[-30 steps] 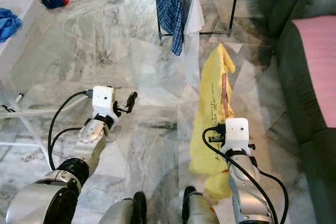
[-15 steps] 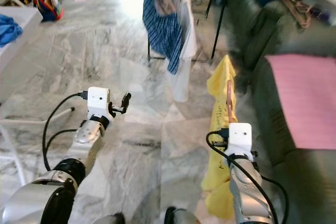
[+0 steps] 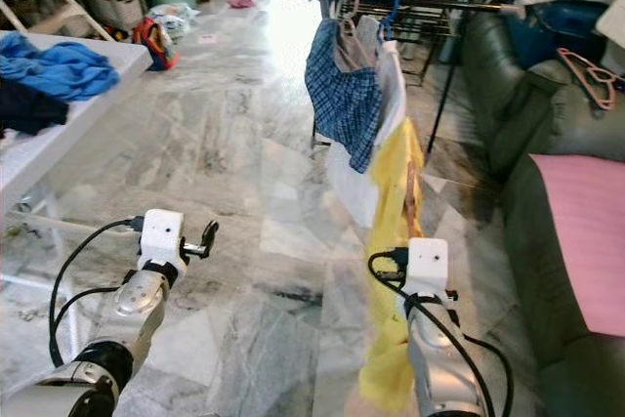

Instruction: Hang hanger

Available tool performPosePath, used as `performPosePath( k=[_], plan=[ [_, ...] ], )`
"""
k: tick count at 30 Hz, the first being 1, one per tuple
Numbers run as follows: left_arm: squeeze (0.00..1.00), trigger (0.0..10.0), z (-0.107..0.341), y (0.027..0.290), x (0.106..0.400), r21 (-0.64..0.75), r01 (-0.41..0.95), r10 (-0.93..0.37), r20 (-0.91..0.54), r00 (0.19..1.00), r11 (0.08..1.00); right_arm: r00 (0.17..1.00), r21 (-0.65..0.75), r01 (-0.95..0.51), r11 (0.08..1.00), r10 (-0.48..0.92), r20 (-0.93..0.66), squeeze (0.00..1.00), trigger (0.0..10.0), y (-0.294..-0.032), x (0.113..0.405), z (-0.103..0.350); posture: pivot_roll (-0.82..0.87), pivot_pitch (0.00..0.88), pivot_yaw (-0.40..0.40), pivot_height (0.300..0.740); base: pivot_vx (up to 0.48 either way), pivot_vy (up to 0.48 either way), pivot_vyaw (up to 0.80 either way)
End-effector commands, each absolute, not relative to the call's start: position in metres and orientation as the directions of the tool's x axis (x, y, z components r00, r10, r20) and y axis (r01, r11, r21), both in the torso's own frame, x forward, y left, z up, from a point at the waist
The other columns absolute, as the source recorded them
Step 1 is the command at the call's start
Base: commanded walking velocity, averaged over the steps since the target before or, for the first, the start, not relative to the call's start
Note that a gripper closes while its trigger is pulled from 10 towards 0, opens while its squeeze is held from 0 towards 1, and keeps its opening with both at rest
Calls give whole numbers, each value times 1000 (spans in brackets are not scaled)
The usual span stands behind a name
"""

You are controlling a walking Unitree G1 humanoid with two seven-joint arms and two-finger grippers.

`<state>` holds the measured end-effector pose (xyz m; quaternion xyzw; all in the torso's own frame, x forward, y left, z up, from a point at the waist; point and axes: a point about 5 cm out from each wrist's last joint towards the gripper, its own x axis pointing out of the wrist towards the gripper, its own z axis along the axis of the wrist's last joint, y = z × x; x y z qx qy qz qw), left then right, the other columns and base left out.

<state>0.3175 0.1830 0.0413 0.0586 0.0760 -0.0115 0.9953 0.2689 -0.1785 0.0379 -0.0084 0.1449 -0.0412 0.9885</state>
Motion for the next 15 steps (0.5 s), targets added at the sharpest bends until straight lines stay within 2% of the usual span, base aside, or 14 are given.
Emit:
performPosePath(
  k=[1, 2, 3, 4, 5, 6, 10, 15],
  plan=[
    [0, 10000, 41, 187, 315, 99, 6, 8, -145, 989, 995, 971, -25, 86, 996, -90, -222, 0, 0, -178, 271, 46, -76, 0, -8, 740, 0, 0, 0],
    [0, 10000, 40, 188, 315, 89, 3, 10, -146, 989, 996, 972, -21, 88, 996, -90, -216, 0, 0, -177, 269, 46, -76, 0, -7, 740, 0, 0, 0],
    [0, 10000, 40, 187, 314, 94, 14, -1, -143, 990, 995, 973, 3, 111, 994, -108, -205, 0, 902, -177, 267, 45, -79, 0, -4, 740, 0, 0, 0],
    [0, 10000, 41, 185, 315, 100, 29, -15, -141, 990, 995, 973, 4, 118, 993, -115, -200, 0, 6784, -177, 265, 44, -83, 0, 0, 740, 0, 0, 0],
    [0, 10000, 41, 184, 316, 100, 35, -21, -140, 990, 994, 973, -2, 117, 993, -115, -198, 0, 6784, -177, 265, 44, -83, 0, 1, 740, 0, 0, 0],
    [0, 10000, 43, 181, 317, 98, 50, -36, -138, 990, 994, 970, -1, 130, 992, -127, -207, 0, 10000, -179, 263, 42, -87, 0, 6, 740, 0, 0, 0],
    [0, 10000, 46, 174, 320, 77, 84, -74, -125, 989, 993, 962, 1, 161, 987, -157, -222, 0, 10000, -184, 260, 38, -95, 0, 16, 740, 0, 0, 0],
    [0, 10000, 44, 159, 319, 45, 147, -140, -129, 982, 988, 962, -3, 168, 986, -165, -217, 0, 10000, -187, 257, 37, -116, 0, 28, 740, 288, 0, -711]
  ],
)
